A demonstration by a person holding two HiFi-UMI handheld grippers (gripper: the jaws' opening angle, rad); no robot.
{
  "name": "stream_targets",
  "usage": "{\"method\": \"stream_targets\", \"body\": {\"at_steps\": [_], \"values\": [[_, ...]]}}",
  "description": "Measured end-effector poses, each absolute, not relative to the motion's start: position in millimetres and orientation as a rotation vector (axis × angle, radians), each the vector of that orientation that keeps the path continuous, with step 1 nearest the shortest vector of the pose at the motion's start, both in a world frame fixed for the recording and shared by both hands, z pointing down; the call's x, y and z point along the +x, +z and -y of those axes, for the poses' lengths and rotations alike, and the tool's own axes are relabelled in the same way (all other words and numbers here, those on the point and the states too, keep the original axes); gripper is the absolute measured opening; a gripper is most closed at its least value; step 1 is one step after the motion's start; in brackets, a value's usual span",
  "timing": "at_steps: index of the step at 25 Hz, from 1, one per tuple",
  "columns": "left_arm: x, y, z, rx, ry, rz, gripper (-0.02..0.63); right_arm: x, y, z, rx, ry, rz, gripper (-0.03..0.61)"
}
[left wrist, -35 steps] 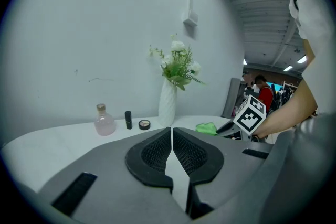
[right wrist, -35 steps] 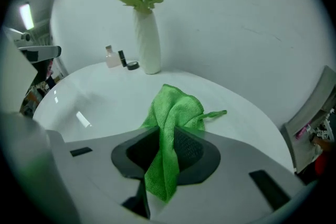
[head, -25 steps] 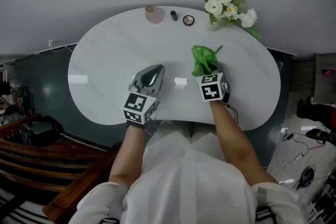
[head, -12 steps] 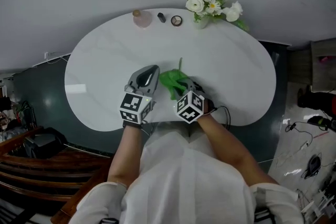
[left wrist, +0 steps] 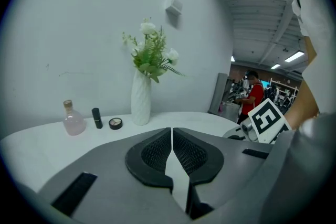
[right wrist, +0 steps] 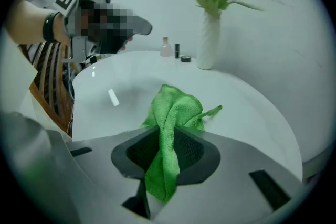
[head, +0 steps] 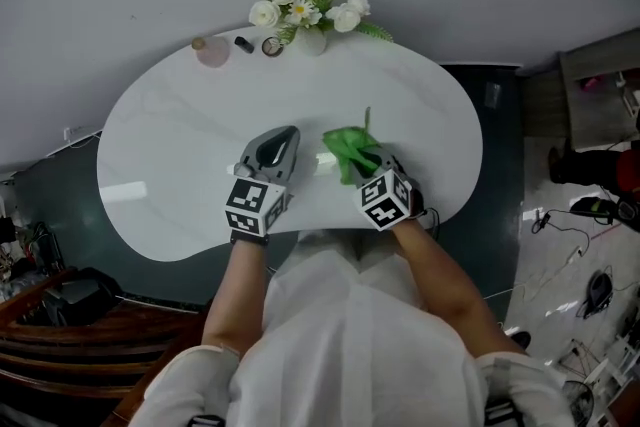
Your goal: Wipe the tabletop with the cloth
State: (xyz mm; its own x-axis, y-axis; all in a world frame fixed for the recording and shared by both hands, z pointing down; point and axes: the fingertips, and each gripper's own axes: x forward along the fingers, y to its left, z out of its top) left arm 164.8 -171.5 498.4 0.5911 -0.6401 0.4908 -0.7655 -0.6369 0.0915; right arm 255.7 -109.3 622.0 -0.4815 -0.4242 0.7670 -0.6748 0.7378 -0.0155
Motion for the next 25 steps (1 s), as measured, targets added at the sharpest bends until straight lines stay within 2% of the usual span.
{"method": "stream_targets", "body": {"at_steps": [13,20,25], "values": [[252.0,500.8,154.8,2.522,0.591,1.245,0.025,487.6,631.2,94.1,1.180,0.576,1.988,0.080],[263.0,502.5,127.4,2.522,0.604,1.248,0.025,544.8,635.2,58.3,1.305,0.625,1.876,0.080],[242.0,506.0,105.6,2.487,0.610,1.276,0.025,538.6,638.0,28.3,1.362,0.694,1.829,0.080]]}}
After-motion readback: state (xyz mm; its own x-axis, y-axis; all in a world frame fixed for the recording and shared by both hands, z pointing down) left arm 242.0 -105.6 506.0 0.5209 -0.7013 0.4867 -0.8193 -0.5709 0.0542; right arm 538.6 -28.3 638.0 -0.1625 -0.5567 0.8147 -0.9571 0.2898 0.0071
